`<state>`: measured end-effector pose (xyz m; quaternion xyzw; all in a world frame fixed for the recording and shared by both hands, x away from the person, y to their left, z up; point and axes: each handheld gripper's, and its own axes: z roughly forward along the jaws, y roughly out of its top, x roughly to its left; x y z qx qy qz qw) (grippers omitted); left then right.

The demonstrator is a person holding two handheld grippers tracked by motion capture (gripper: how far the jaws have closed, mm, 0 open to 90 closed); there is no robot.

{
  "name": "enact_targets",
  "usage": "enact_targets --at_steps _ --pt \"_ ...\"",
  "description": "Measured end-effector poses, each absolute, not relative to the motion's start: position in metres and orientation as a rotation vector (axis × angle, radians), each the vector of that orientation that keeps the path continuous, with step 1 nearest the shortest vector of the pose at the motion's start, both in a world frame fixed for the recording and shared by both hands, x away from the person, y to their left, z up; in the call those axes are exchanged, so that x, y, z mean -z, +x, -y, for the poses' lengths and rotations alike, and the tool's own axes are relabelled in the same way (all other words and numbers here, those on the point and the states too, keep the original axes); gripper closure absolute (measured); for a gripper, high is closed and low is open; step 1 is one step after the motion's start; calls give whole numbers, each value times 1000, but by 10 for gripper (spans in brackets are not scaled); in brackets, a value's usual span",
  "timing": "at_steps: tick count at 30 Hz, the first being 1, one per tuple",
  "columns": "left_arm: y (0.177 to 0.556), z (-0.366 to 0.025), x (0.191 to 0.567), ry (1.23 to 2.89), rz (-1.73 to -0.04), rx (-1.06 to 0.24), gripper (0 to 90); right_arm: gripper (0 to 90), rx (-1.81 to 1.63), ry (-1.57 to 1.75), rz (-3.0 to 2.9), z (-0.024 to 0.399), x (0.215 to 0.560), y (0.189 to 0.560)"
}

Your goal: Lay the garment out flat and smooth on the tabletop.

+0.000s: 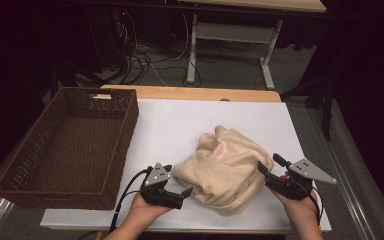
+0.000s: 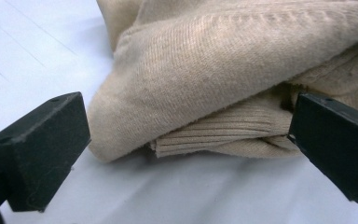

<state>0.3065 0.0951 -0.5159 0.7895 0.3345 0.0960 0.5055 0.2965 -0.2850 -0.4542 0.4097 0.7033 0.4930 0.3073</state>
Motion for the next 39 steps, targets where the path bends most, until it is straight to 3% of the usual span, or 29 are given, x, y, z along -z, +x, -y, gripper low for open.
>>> enact_targets --at_steps 6,12,14,16,20,21,30,39 --pt "303 -99 519 1903 -799 -200 0 371 -1379 972 -1966 250 448 278" --pt "302 -99 517 1877 -794 -184 0 233 -1427 809 -2183 190 456 266" --pt "302 -98 516 1856 -785 -178 0 233 -1376 787 -2212 177 460 266" --pt "301 -97 515 1857 -776 -188 0 311 -1282 785 -2226 170 467 269" --pt "302 -98 515 1874 -784 -148 0 716 -1209 775 -2208 174 474 273" --pt "303 -98 516 1878 -782 -136 0 762 -1227 784 -2200 177 473 274" --pt "305 -100 516 1901 -796 -192 0 827 -1291 831 -2073 207 458 272" --pt "304 -98 515 1886 -788 -209 0 835 -1292 1006 -1902 273 449 278"
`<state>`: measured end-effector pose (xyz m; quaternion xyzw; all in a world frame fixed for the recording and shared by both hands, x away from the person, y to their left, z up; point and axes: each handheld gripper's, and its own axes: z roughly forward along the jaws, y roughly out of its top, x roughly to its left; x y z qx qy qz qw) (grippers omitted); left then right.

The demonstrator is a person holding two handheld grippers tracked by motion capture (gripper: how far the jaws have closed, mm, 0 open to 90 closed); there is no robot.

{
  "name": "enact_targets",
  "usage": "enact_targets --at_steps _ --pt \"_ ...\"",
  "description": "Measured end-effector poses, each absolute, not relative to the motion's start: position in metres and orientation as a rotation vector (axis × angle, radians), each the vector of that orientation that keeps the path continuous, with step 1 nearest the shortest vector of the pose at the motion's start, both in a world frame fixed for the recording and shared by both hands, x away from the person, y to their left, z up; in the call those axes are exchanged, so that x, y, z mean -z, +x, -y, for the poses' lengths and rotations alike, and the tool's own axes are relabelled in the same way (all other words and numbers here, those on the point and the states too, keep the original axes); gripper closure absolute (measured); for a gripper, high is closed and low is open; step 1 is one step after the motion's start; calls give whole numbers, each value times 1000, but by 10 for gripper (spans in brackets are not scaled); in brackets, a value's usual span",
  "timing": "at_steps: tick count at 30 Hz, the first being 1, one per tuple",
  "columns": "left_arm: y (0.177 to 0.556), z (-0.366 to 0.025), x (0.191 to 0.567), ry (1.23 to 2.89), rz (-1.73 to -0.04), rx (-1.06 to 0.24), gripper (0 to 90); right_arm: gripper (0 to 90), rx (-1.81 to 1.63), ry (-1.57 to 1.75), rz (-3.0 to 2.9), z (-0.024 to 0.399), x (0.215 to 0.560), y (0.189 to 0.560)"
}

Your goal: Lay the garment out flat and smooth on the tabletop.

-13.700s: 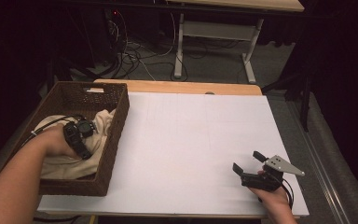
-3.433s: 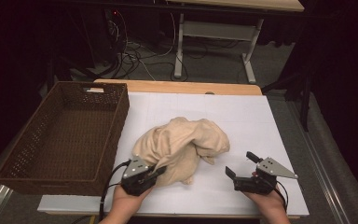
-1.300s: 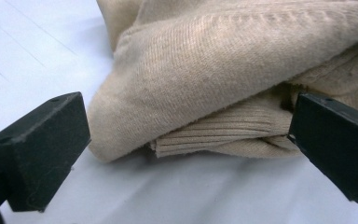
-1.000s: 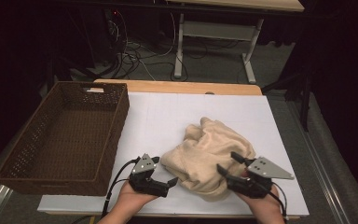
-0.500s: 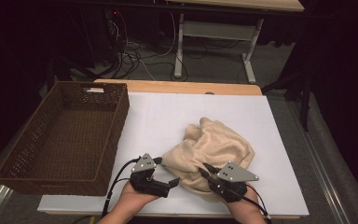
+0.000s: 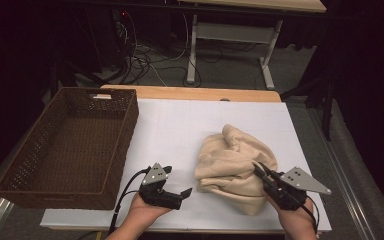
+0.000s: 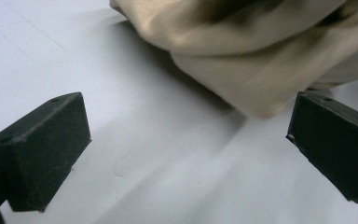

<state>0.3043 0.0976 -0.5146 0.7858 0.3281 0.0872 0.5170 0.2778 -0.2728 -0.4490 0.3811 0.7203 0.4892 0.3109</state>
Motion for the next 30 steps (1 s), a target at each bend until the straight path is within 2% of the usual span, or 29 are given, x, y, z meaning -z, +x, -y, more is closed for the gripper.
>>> enact_targets --at_steps 8,12,23,26,27,28,30 --pt "301 -95 516 1855 -747 -168 0 835 -1243 1184 -1840 327 467 292" --pt "297 -90 516 1879 -715 -200 0 834 -1220 1280 -1801 354 479 296" --pt "299 -90 516 1876 -710 -181 0 833 -1058 1412 -1781 379 503 310" --pt "299 -90 515 1875 -708 -179 0 805 -1070 1409 -1785 378 503 310" --pt "299 -91 515 1874 -708 -178 0 704 -1118 1385 -1768 377 493 305" --pt "299 -91 515 1873 -708 -178 0 704 -1118 1385 -1768 377 493 305" --pt "299 -91 515 1871 -707 -179 0 640 -1180 1357 -1740 375 479 297"
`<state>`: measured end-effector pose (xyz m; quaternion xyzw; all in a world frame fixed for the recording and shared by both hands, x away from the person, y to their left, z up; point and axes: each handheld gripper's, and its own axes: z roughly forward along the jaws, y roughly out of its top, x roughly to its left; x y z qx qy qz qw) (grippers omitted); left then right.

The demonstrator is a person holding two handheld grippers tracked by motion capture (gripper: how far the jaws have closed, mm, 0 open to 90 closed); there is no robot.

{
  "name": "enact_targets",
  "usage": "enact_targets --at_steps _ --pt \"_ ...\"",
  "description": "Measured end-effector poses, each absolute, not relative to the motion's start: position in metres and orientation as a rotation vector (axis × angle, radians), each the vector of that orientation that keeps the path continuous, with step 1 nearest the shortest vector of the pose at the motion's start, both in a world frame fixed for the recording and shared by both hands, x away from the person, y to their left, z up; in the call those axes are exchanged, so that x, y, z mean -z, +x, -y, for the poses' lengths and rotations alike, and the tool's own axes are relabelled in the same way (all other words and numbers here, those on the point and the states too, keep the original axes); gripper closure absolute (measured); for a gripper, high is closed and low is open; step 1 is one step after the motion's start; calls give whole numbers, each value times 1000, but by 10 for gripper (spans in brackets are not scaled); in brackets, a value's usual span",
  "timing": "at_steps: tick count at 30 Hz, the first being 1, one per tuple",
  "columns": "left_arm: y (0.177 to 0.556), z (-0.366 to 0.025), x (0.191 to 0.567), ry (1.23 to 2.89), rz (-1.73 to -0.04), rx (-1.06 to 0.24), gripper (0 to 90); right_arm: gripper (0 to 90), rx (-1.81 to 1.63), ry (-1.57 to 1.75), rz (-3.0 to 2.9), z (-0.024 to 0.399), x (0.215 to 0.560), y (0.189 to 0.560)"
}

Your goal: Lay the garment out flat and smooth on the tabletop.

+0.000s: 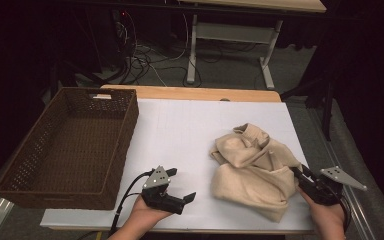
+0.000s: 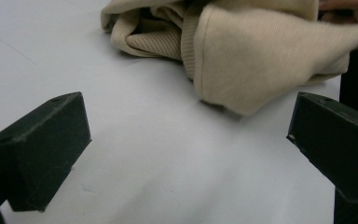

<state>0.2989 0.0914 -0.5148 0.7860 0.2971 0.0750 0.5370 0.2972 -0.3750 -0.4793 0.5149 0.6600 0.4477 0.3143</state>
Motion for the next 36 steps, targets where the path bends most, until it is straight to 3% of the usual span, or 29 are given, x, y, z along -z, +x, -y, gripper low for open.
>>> enact_targets --at_steps 10,20,22,23,25,26,36 --pt "300 -91 515 1860 -716 -179 0 553 -1346 1056 -1800 315 430 259" --pt "300 -93 514 1856 -715 -178 0 330 -1189 992 -2133 252 471 270" --pt "300 -93 514 1852 -717 -178 0 373 -1051 1010 -2151 249 484 277" --pt "300 -94 514 1852 -716 -179 0 454 -1013 1007 -2152 249 487 280" --pt "300 -95 513 1851 -718 -176 0 731 -977 998 -2126 252 486 281" --pt "300 -95 513 1850 -720 -177 0 771 -996 1003 -2108 256 485 282" --pt "298 -99 512 1837 -728 -176 0 785 -1043 1242 -1825 346 471 277"
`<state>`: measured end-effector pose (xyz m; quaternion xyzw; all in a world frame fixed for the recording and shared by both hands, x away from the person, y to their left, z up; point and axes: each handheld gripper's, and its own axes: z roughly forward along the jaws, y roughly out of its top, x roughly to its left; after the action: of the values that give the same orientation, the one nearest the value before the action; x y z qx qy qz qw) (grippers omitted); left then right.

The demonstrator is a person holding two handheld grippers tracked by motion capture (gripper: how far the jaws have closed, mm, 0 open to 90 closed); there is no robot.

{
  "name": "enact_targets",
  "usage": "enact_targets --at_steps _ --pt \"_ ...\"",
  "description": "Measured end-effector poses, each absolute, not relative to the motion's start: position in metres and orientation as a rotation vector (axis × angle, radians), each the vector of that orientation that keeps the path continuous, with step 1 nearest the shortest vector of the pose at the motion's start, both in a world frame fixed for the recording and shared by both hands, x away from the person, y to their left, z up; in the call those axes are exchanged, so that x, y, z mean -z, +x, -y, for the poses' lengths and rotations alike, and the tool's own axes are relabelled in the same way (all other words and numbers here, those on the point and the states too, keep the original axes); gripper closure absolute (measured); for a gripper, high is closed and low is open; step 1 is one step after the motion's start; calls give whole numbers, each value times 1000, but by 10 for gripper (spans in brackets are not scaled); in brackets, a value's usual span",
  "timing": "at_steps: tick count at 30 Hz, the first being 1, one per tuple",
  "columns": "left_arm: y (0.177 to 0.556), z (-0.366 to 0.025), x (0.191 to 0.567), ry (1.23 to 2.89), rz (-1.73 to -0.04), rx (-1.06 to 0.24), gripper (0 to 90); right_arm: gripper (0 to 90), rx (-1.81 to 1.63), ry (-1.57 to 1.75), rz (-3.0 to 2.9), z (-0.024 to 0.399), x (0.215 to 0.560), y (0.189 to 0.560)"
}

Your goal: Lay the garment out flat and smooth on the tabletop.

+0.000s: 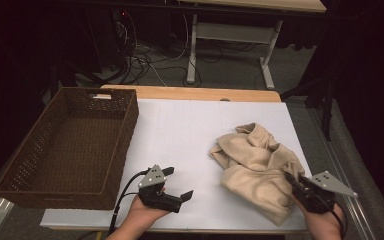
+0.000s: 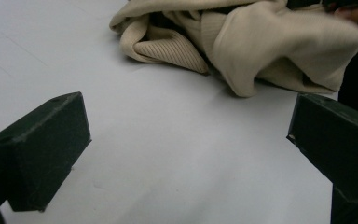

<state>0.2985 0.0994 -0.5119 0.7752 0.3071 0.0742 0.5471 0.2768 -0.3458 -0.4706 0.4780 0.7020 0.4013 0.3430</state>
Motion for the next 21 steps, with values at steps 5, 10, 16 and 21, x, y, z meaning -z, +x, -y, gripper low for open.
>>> enact_targets --at_steps 5,10,16,21 --pt "299 -101 513 1841 -732 -166 0 784 -962 1378 -1761 391 487 274" --pt "302 -97 516 1857 -740 -154 0 776 -949 1426 -1750 410 497 267" --pt "309 -85 517 1902 -758 -127 77 447 -1085 1358 -1721 403 478 260" --pt "306 -80 516 1900 -745 -135 120 350 -1165 1223 -1730 376 455 246"
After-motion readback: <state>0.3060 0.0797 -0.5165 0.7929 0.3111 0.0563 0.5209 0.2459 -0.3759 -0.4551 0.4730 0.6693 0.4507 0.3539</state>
